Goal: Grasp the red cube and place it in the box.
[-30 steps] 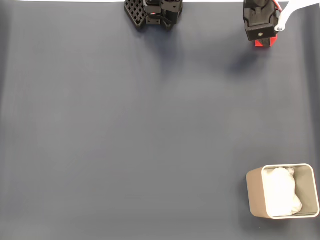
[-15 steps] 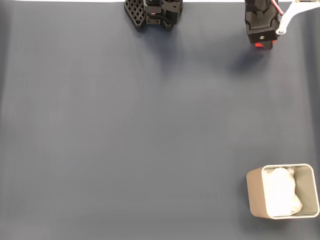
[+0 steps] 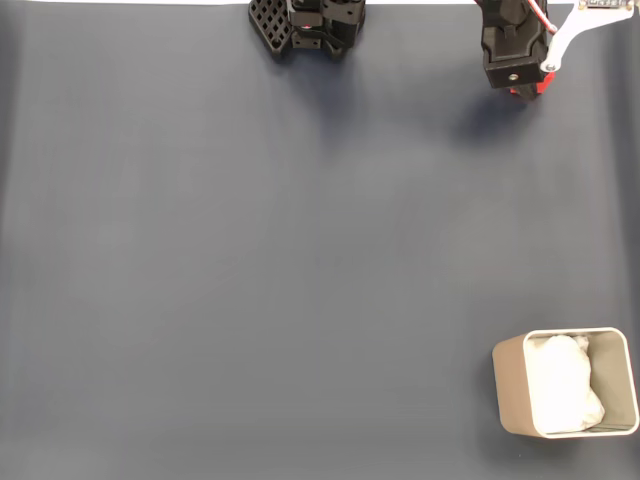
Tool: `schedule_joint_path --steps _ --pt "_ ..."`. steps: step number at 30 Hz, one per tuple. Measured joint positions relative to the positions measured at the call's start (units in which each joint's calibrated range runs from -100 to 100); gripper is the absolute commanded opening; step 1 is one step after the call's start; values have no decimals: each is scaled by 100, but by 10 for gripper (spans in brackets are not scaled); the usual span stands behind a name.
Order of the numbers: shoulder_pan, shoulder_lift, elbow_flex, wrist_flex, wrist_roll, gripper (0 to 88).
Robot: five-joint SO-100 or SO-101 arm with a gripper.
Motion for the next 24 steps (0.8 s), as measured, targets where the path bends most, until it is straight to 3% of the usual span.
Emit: schedule_joint_path --steps 13,24 --pt "-74 -191 253 -207 -103 372" --pt "-74 -287 298 -231 -103 178"
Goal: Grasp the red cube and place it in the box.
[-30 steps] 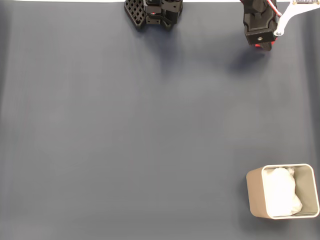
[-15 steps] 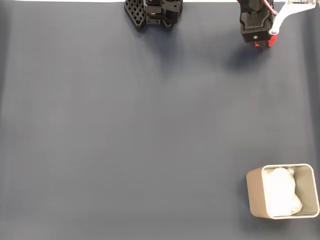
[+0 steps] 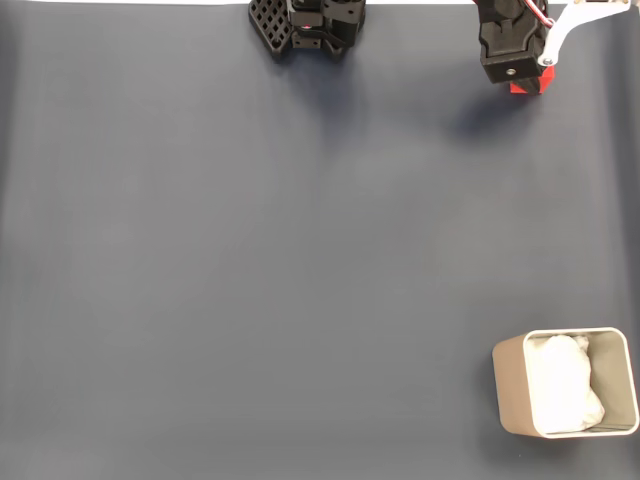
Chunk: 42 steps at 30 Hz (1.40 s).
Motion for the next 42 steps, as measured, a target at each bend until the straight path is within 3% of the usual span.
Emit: schedule_joint_path --steps 6,33,42 --pt "0 0 9 0 0 119" --pt "0 -96 99 0 166 65" --pt "7 -365 0 493 181 44"
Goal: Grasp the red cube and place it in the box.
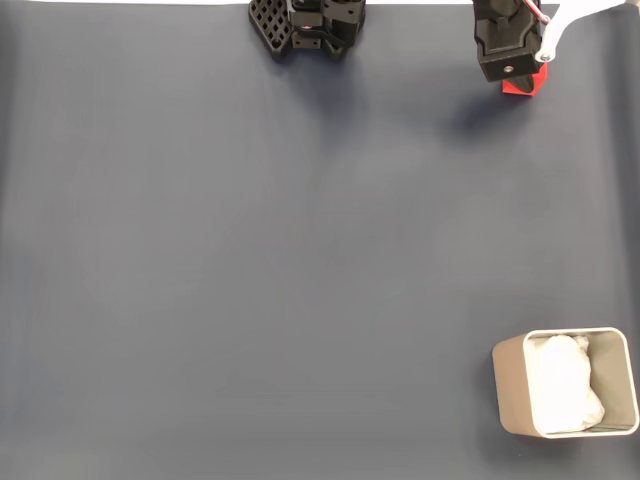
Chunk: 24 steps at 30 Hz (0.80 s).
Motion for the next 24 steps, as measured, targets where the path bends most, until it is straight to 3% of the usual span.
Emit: schedule_joint_path --steps 7,24 --pt "549 -165 -1094 804 -15 38" --pt "2789 304 -3969 1870 -44 35"
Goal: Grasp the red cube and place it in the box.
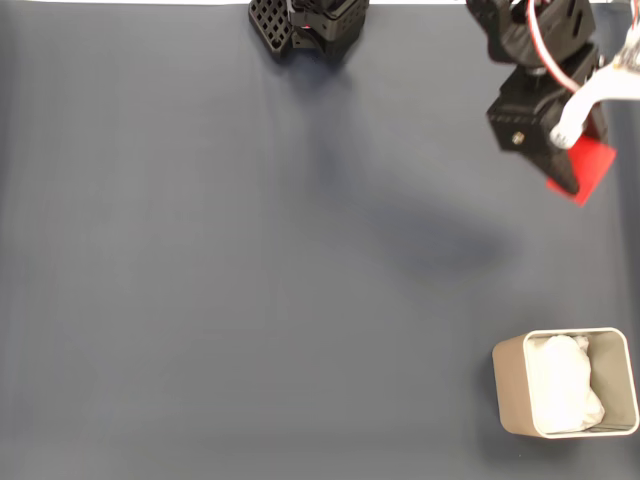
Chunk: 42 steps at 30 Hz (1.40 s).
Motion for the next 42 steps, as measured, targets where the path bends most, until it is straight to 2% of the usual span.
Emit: schedule_joint_path --steps 7,17,31,42 --pt "653 330 -588 8 44 34" --pt "1165 1059 -1528 8 -10 31" --pt "1246 2458 -3508 8 -156 30" --pt "1246 3196 -4358 8 -176 30"
